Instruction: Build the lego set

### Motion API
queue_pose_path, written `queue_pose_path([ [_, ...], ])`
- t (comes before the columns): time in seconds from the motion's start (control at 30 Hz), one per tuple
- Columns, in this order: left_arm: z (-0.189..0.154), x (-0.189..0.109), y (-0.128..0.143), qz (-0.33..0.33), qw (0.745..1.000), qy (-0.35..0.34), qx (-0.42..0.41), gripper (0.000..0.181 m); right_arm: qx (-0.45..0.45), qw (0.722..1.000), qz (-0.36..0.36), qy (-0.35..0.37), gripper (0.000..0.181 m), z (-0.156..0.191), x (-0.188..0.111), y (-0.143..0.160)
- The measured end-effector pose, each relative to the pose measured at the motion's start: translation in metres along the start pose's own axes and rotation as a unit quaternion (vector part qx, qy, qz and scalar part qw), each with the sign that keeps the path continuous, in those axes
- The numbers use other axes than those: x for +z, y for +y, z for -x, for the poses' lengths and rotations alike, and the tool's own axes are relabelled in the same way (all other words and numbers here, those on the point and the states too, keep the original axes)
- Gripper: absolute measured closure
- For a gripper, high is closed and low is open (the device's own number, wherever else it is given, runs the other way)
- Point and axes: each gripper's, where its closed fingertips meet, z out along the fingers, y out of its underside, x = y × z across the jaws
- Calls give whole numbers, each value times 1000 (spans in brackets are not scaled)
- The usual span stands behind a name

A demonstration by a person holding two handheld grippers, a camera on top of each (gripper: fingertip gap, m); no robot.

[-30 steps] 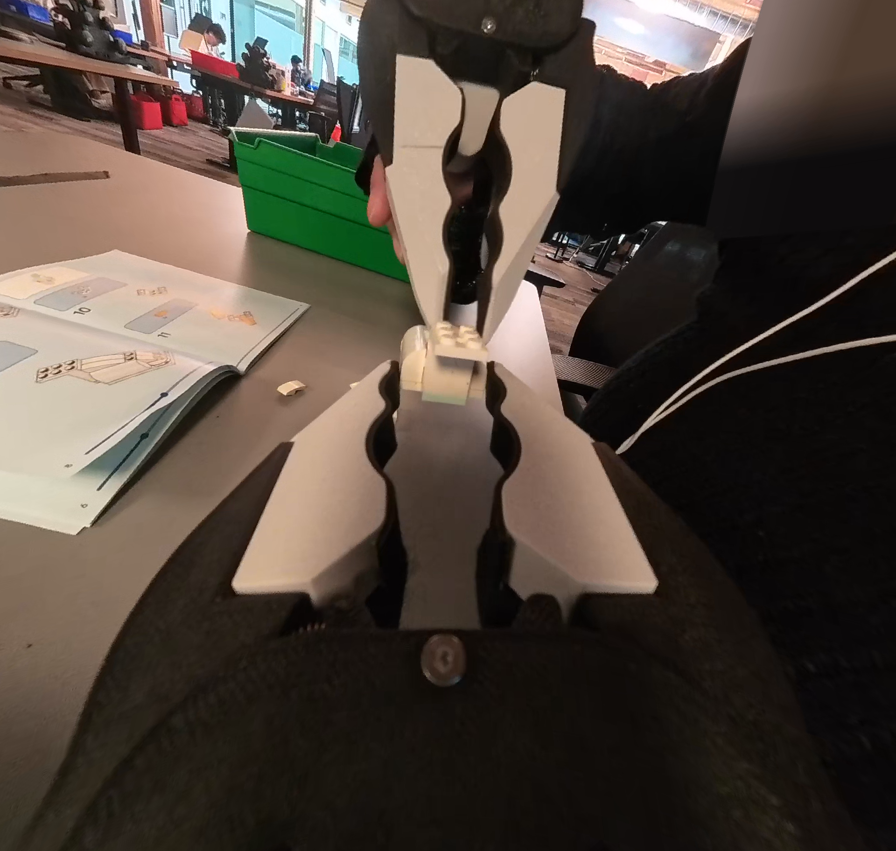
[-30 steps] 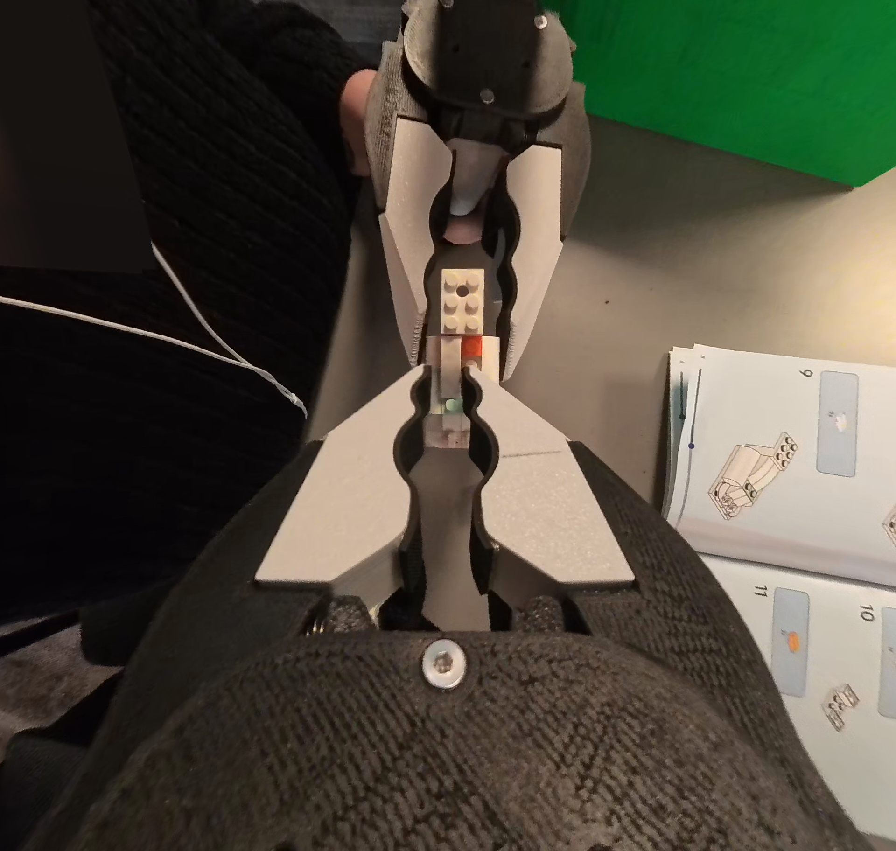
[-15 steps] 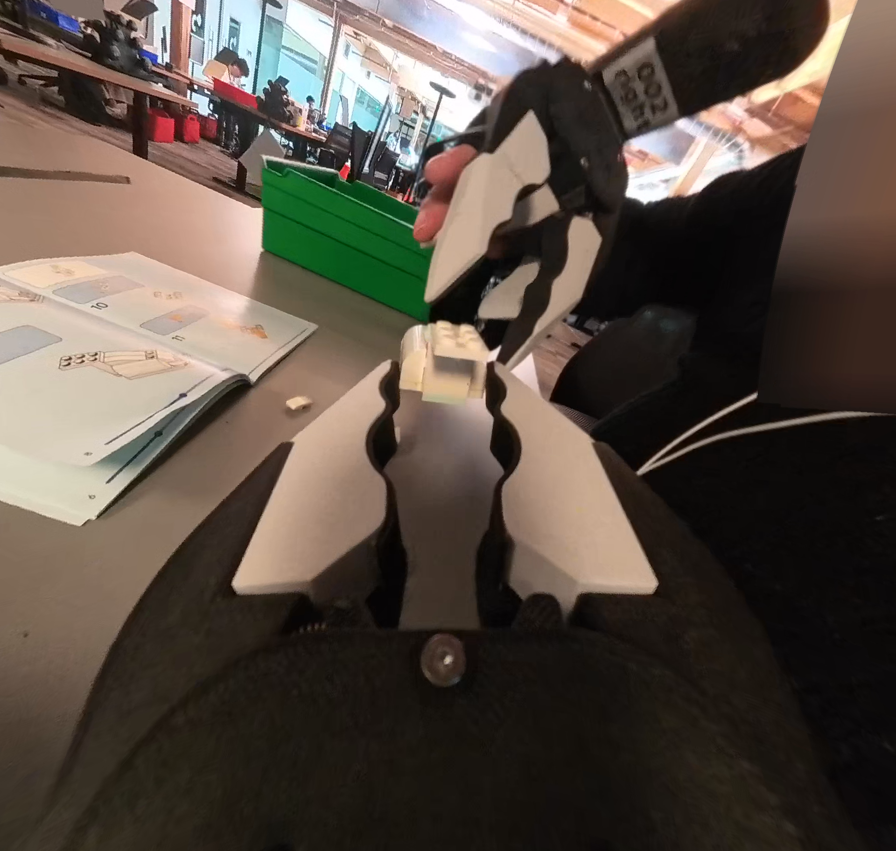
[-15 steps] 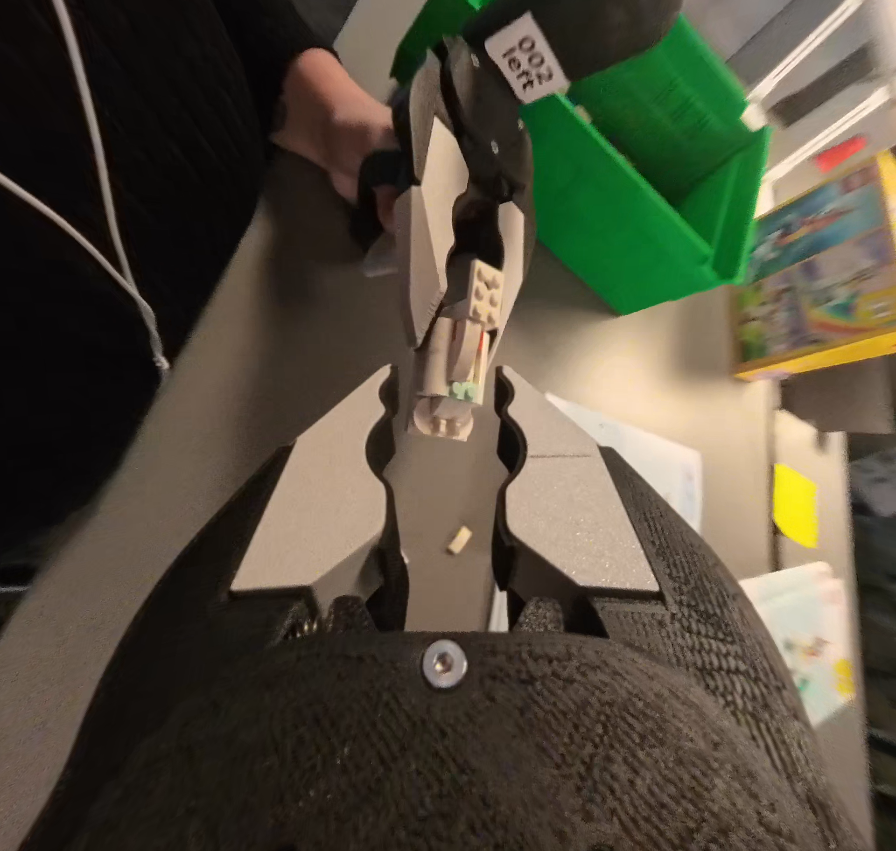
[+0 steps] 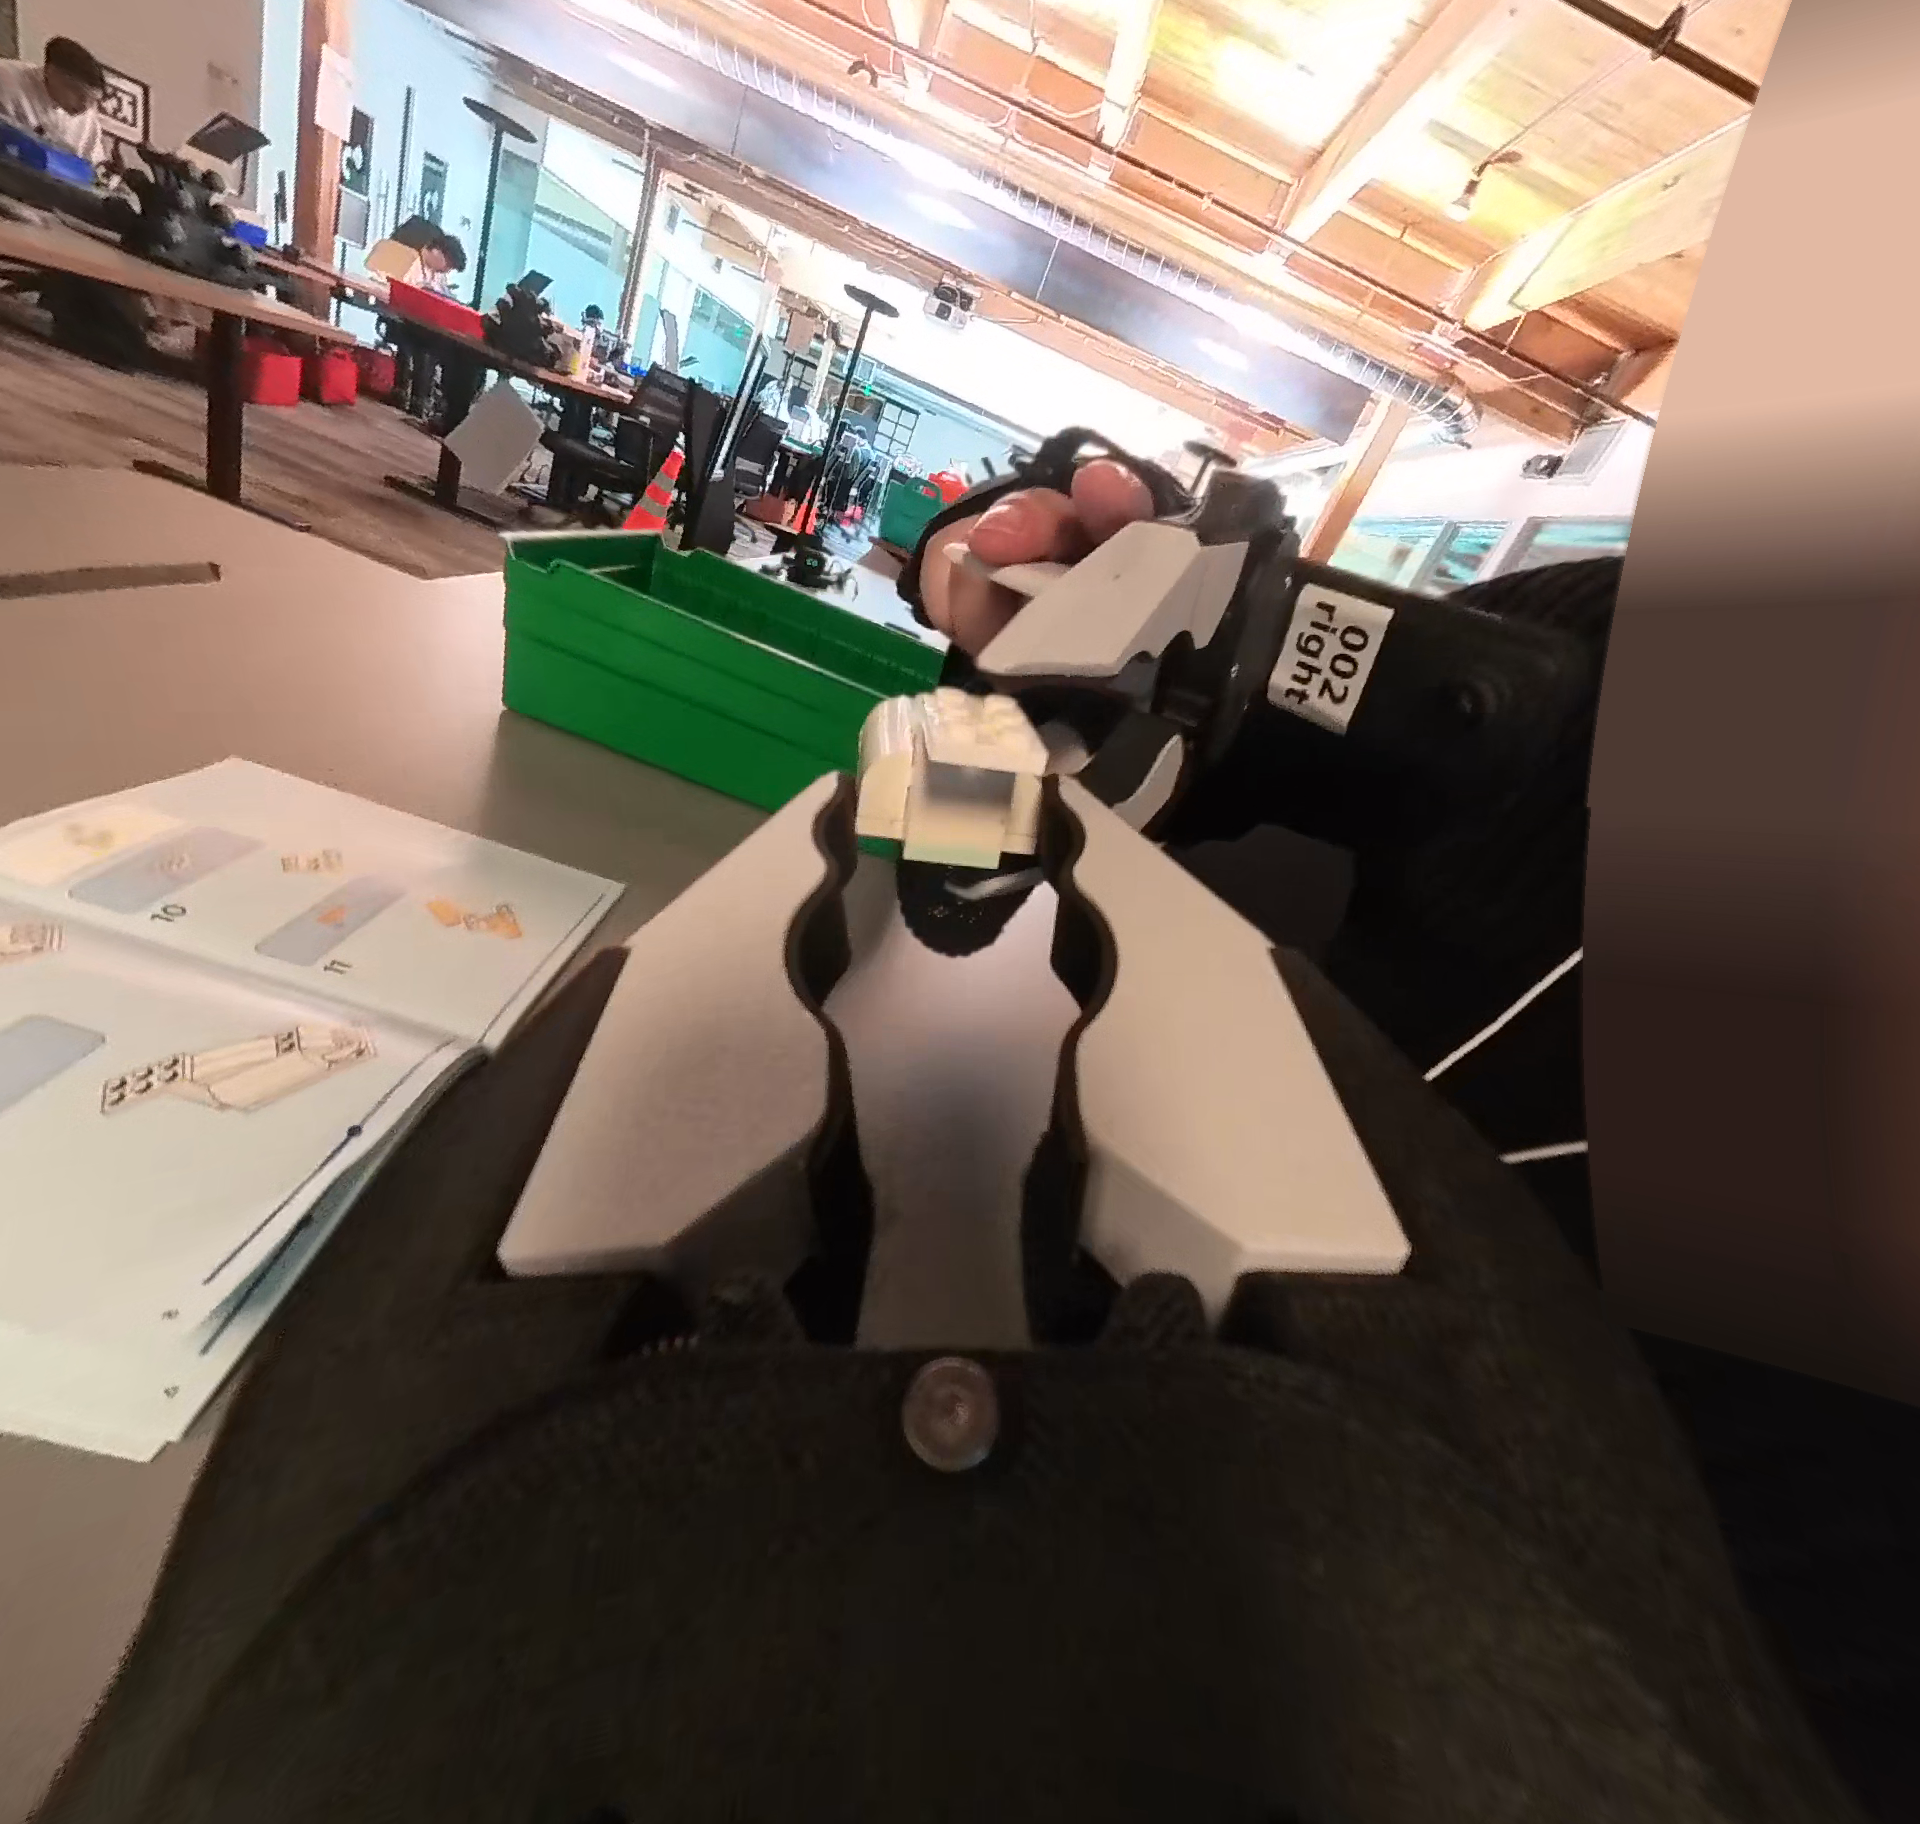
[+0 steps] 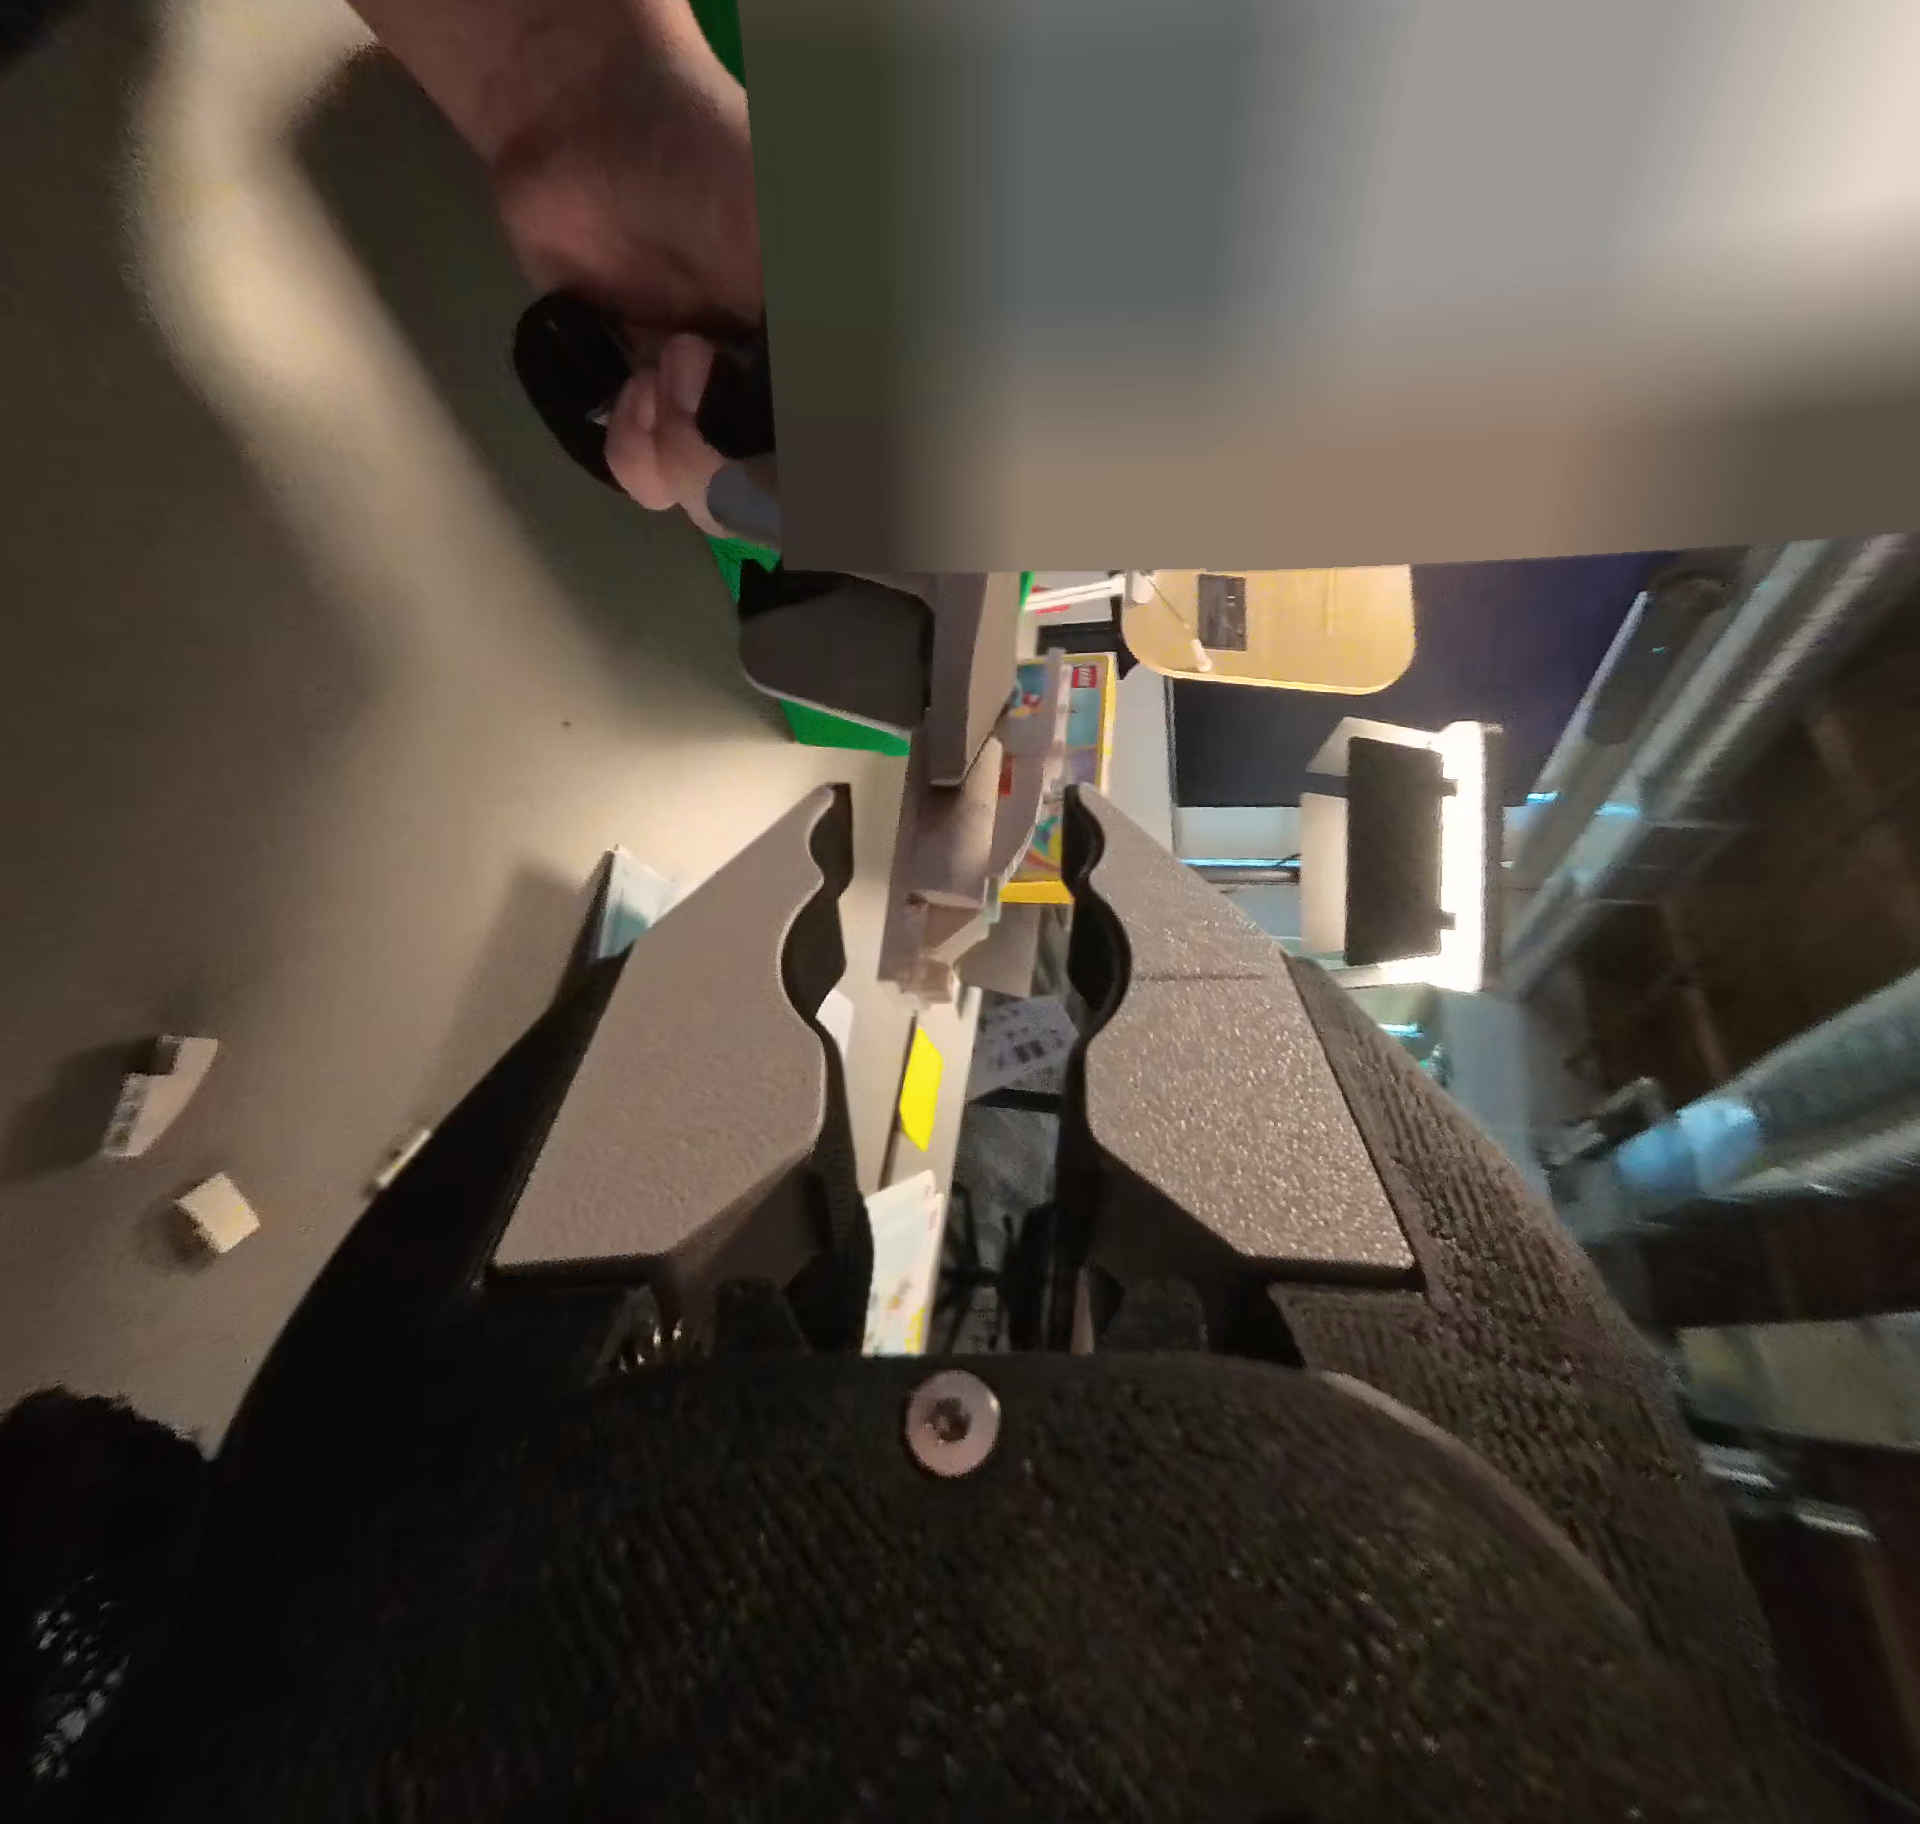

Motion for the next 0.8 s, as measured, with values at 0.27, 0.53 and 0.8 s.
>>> queue_pose_path([
  [0.27, -9, 2, -7, 4, 1000, 3, 25, 147, -37, 999, 4, 30, 143, -7, -1, -3],
  [0.53, -12, 4, -7, 1, 1000, 16, 20, 147, -59, 996, -4, 61, 156, -14, -5, -7],
  [0.8, -13, 5, -6, 7, 1000, 15, 21, 147, -57, 997, 4, 53, 158, -14, -7, -7],
])
